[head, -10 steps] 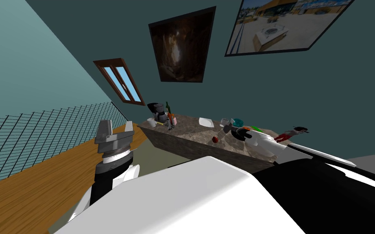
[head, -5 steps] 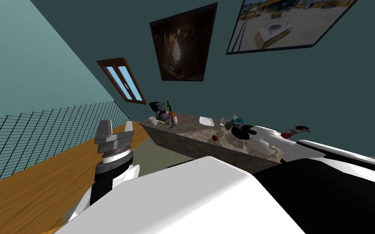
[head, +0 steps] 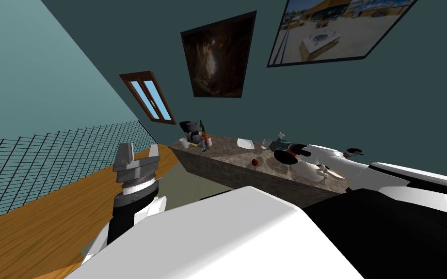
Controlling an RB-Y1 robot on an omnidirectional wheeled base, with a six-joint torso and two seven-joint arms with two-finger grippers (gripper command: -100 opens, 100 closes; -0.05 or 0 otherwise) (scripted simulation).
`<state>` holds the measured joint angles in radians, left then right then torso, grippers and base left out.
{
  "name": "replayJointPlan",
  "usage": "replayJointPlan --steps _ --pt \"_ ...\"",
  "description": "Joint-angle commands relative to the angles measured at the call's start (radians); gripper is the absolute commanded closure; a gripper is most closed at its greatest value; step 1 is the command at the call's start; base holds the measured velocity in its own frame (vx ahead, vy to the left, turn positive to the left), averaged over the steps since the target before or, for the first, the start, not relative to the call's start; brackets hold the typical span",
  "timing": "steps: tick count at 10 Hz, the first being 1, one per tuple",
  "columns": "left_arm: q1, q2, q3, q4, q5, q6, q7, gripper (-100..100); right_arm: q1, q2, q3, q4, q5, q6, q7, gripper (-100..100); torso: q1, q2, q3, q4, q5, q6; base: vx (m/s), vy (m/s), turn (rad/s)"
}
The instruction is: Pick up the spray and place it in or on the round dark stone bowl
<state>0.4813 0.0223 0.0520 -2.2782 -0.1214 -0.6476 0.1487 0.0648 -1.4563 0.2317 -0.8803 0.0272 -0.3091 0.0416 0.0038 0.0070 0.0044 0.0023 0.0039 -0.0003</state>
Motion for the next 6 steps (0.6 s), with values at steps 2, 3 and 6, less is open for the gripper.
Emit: replayJointPlan --steps 2,3,6 --pt "0.0 0.0 0.0 0.0 0.0 0.0 0.0 0 -0.027 -0.045 0.023 0.011 0.004 -0.021 -0.023 100 0.0 -0.001 -0.001 0.0 -0.001 0.0 -0.033 -0.003 -0.001" --pt "0.0 0.0 0.0 0.0 0.0 0.0 0.0 0 -0.026 -0.061 0.023 0.004 0.001 -0.025 -0.029 100 0.0 -0.001 -0.001 0.0 0.0 0.0 -0.045 -0.014 -0.013" --pt "0.0 0.0 0.0 0.0 0.0 0.0 0.0 0 -0.02 -0.116 0.026 -0.02 -0.015 -0.038 -0.056 100 -0.002 -0.001 0.0 0.0 -0.001 0.001 -0.027 -0.029 -0.026"
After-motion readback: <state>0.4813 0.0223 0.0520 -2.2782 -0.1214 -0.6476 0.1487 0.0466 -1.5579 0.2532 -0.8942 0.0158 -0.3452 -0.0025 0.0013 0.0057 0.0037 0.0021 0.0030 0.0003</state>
